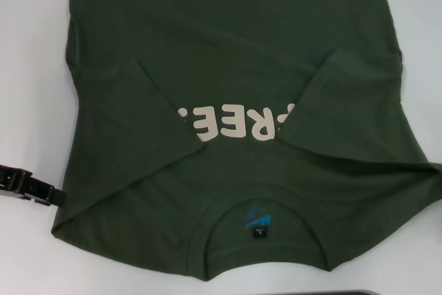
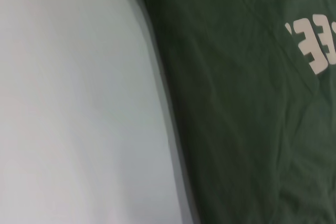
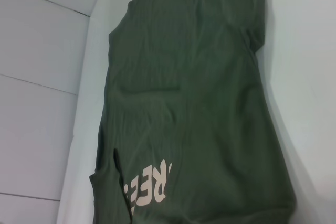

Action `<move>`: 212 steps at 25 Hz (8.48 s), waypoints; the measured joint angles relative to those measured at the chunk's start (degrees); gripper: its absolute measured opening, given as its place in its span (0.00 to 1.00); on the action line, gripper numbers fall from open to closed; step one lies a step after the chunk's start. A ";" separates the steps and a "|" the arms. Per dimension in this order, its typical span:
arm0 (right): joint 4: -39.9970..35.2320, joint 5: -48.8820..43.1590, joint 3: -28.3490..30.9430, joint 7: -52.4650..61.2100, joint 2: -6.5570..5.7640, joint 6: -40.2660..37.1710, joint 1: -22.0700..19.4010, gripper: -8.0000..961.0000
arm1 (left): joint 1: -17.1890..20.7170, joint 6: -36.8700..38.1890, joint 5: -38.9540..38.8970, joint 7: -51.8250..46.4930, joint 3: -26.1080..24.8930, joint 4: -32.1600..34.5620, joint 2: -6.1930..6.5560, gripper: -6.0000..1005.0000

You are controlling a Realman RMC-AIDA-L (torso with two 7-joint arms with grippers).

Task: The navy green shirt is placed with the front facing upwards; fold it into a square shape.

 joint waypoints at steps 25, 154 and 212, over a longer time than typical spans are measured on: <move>0.00 0.02 0.00 0.25 -0.73 0.12 1.29 0.08 | 0.74 1.61 -0.32 -0.98 2.88 -1.81 -0.86 0.58; 0.80 -0.42 1.89 -5.13 1.19 1.95 -8.12 0.09 | -4.35 3.80 0.01 2.14 9.12 -1.99 0.74 0.04; 0.79 -0.51 1.87 -2.96 -0.64 0.54 4.99 0.08 | -6.64 0.89 -14.91 3.95 8.70 -3.93 -0.02 0.04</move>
